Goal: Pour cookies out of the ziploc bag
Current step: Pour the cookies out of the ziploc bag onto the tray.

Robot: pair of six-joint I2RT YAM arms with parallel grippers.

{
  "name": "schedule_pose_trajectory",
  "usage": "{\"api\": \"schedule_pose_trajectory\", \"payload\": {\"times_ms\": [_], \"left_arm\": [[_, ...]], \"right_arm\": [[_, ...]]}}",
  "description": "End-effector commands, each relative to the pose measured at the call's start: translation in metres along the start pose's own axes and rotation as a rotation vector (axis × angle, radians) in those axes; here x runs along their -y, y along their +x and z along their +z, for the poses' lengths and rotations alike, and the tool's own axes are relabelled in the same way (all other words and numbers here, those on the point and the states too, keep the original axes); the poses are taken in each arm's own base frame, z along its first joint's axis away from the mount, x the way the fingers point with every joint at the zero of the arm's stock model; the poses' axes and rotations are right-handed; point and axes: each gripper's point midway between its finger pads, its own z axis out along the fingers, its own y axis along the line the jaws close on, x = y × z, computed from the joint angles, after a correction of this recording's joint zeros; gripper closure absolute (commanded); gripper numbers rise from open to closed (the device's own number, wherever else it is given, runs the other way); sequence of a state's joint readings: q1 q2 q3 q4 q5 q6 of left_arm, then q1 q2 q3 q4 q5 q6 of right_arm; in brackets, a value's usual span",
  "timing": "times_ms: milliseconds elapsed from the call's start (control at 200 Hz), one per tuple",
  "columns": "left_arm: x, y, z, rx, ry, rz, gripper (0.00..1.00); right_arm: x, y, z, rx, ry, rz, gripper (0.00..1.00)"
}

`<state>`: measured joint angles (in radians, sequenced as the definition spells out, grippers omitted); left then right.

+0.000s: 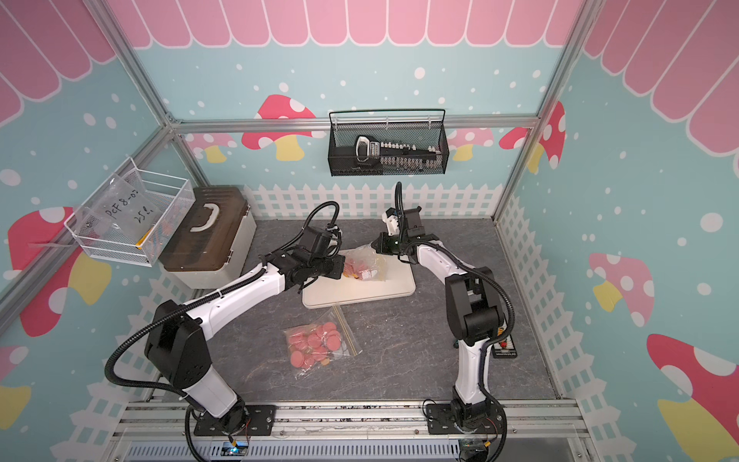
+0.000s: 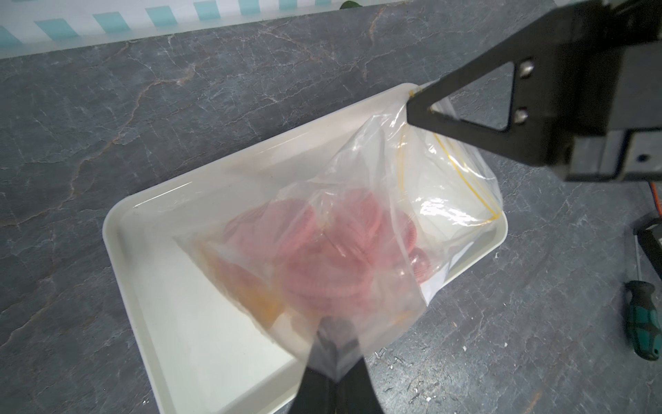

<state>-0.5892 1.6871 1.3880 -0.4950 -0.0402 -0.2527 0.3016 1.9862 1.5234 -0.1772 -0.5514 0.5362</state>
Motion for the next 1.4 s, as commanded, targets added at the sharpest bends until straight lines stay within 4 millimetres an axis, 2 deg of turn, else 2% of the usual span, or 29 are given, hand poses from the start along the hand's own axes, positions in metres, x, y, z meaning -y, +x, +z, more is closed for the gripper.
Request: {"api": "schedule_pose_trajectory", "payload": {"times_ms": [0, 330, 525, 720, 1031, 1396], "left_arm": [[0.0, -0.011, -0.002, 0.011, -0.002, 0.024, 1.0], [0.003, -0.015, 0.003, 0.003, -0.002, 0.039, 1.0], [0.01, -0.026, 0.0, 0.029, 0.001, 0.052, 1.0], [0.019, -0.034, -0.001, 0.049, 0.001, 0.08, 1.0], [0.022, -0.032, 0.011, 0.039, -0.007, 0.101, 1.0], [0.027, -0.044, 0.008, 0.059, -0.035, 0.155, 1.0]], "right_arm": [[0.002, -0.005, 0.005, 0.01, -0.012, -0.005, 1.0], [0.014, -0.008, 0.005, 0.02, -0.002, 0.013, 1.0], [0.019, -0.008, 0.01, 0.021, -0.006, 0.025, 1.0], [0.03, -0.003, 0.011, 0.011, 0.004, 0.047, 1.0], [0.044, 0.0, 0.012, 0.009, 0.023, 0.067, 1.0], [0.054, 0.008, 0.019, -0.005, 0.032, 0.087, 1.0]]}}
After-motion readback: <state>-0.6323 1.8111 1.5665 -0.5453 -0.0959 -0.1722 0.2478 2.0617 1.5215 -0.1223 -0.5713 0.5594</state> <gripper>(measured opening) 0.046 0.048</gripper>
